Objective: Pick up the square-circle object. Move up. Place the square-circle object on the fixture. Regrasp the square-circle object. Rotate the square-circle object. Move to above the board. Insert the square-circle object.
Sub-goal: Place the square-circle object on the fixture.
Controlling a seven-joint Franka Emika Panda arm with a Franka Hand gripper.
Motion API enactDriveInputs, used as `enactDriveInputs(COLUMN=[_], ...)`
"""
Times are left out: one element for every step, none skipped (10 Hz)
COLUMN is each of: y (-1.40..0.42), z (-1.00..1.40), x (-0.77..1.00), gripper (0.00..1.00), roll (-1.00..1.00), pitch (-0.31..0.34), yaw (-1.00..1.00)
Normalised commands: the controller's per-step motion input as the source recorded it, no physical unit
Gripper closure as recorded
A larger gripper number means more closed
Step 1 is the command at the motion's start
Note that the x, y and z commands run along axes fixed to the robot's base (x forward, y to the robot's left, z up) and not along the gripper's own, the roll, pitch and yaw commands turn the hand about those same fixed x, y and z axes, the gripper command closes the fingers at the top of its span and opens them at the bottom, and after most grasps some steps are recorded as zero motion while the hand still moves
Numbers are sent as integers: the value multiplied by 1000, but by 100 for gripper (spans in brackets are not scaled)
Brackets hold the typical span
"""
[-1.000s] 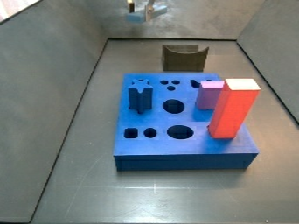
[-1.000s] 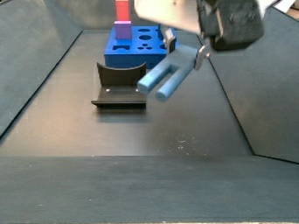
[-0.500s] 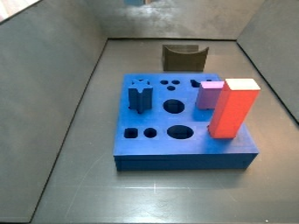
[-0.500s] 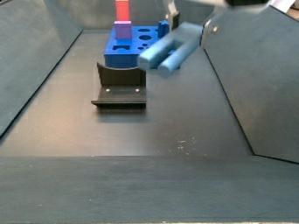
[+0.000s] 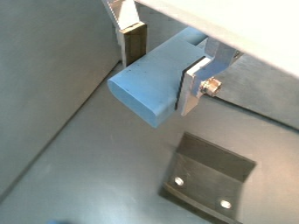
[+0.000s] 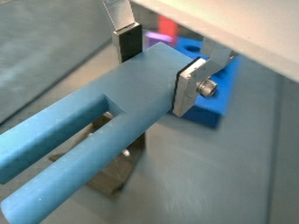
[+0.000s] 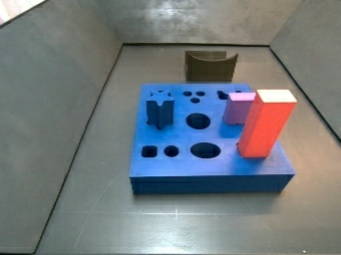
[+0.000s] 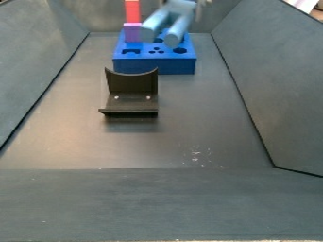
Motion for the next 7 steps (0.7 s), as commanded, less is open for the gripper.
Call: enactDriveInputs(y=[-330, -278, -206, -162, -128, -68, -48], z=[205, 169, 134, 111, 92, 51, 34], x=[1000, 1000, 1000, 1000, 976, 864, 781], gripper=[100, 100, 100, 100, 100, 100, 100], roll=[61, 63, 61, 59, 59, 63, 64], pitch=[81, 125, 164, 188, 199, 192, 183], yaw=[1000, 833, 517, 338, 254, 145, 100])
